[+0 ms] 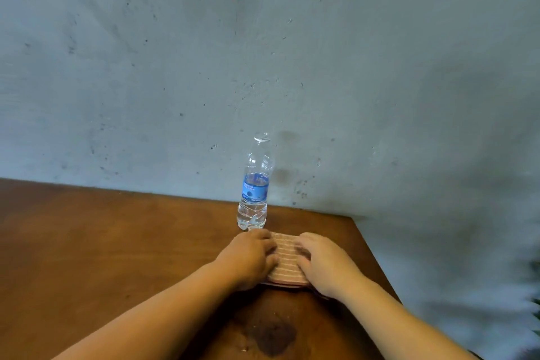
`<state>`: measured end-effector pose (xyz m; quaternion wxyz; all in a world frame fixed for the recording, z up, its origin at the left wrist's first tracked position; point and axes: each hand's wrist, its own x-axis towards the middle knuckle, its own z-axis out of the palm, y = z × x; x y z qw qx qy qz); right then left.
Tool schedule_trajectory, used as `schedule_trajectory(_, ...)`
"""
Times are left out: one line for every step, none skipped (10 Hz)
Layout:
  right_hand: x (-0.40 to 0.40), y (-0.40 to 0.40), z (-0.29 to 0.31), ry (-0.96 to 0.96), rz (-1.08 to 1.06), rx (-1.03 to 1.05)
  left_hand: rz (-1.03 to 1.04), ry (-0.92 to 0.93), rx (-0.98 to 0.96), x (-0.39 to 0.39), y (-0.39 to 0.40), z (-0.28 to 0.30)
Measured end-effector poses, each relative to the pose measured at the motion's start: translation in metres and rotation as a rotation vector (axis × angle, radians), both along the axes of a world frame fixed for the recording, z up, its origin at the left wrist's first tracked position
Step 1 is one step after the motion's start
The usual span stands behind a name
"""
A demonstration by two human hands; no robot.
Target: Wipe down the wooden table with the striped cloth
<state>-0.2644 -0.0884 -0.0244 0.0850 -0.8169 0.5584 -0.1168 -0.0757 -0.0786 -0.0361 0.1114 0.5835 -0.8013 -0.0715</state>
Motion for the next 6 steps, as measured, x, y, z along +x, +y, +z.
schedule_trajectory(0.003, 0.006, -0.006, 0.163, 0.042, 0.033, -0.034, -0.134, 0.099, 0.002, 0.007, -0.011)
schedule_trajectory(0.004, 0.011, -0.002, 0.22, 0.065, 0.016, -0.007, -0.149, 0.121, 0.001, 0.011, -0.02)
schedule_trajectory(0.008, 0.012, 0.0, 0.247, 0.058, 0.002, 0.034, -0.176, 0.146, -0.001, 0.008, -0.018)
schedule_trajectory(0.016, 0.02, 0.011, 0.305, 0.017, -0.006, 0.066, -0.148, 0.144, -0.006, 0.015, -0.001)
schedule_trajectory(0.029, 0.029, 0.027, 0.279, -0.014, -0.103, 0.184, 0.084, 0.018, -0.003, 0.034, 0.016)
schedule_trajectory(0.053, 0.046, 0.041, 0.144, 0.028, -0.201, 0.307, 0.103, -0.059, 0.016, 0.072, 0.032)
